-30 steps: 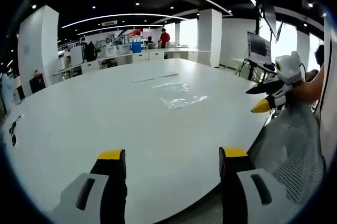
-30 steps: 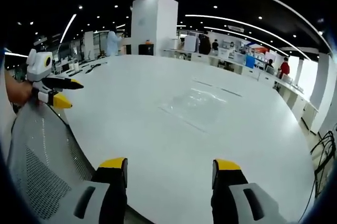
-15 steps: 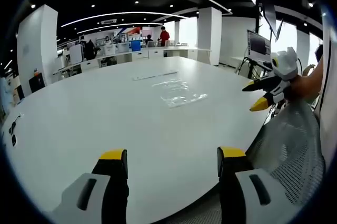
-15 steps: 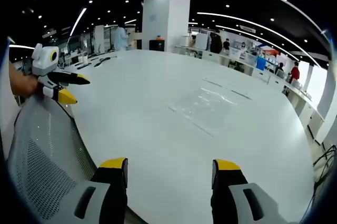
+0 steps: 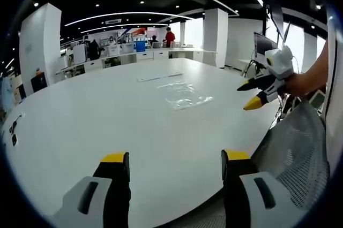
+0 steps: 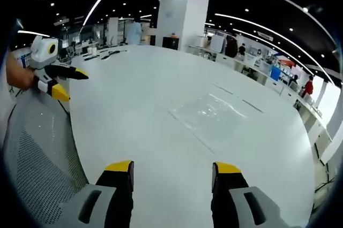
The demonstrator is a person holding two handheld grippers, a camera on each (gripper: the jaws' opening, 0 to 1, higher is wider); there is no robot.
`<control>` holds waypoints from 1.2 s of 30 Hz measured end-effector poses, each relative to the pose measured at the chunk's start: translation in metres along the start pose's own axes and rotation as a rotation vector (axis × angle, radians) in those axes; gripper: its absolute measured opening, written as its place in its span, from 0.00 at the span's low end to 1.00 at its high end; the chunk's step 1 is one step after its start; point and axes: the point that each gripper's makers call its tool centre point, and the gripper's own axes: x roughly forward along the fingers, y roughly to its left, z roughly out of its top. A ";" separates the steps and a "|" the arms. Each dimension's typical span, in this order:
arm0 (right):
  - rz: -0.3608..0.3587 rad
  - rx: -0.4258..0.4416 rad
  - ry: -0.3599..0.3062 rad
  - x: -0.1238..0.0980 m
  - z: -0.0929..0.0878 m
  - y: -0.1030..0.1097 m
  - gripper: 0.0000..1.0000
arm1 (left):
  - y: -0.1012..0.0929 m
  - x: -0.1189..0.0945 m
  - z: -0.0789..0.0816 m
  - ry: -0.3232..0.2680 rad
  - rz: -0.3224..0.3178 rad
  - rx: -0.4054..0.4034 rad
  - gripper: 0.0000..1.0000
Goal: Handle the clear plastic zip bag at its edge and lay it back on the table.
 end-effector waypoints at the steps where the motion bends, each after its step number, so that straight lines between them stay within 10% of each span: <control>1: 0.000 -0.005 0.001 0.002 0.001 -0.003 0.54 | -0.001 0.000 0.000 -0.001 0.001 -0.002 0.68; 36: 0.029 -0.276 0.154 0.074 0.001 -0.064 0.30 | -0.007 0.000 0.004 0.011 -0.004 -0.015 0.68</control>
